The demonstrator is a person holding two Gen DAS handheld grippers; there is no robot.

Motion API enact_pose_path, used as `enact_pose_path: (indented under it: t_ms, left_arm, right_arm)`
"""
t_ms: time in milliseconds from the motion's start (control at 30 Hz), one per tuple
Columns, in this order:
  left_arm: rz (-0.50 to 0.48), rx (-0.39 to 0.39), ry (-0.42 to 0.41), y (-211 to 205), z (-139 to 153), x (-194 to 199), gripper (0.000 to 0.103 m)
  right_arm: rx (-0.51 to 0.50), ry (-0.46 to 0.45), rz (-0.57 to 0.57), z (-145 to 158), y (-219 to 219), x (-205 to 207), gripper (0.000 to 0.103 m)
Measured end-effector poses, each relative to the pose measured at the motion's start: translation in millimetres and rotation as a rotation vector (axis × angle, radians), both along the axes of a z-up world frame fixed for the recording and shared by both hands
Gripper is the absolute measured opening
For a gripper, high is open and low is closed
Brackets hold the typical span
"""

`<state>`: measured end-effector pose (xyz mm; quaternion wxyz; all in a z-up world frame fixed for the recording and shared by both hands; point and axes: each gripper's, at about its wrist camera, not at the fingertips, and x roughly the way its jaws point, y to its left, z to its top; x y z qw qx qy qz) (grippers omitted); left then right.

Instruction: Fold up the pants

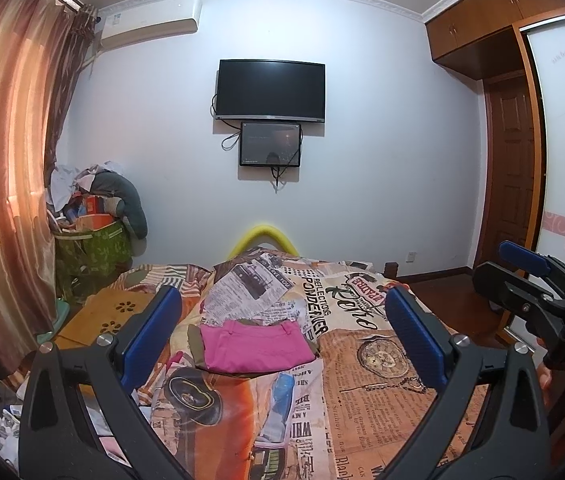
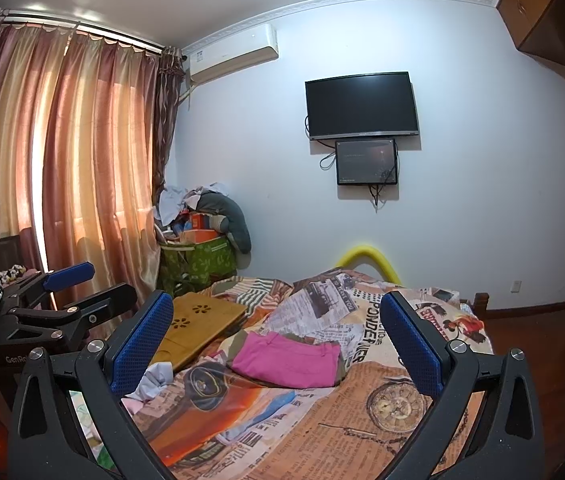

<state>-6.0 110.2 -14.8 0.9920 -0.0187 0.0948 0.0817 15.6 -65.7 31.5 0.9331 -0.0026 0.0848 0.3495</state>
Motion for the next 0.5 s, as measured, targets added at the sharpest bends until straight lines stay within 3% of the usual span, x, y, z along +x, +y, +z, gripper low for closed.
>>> enact_pose_path:
  t_ms: [500]
  left_arm:
    - [-0.016, -0.026, 0.009, 1.8, -1.1, 1.2, 0.103]
  right_arm:
    - [0.004, 0.01, 0.0, -1.6, 1.5, 0.4, 0.103]
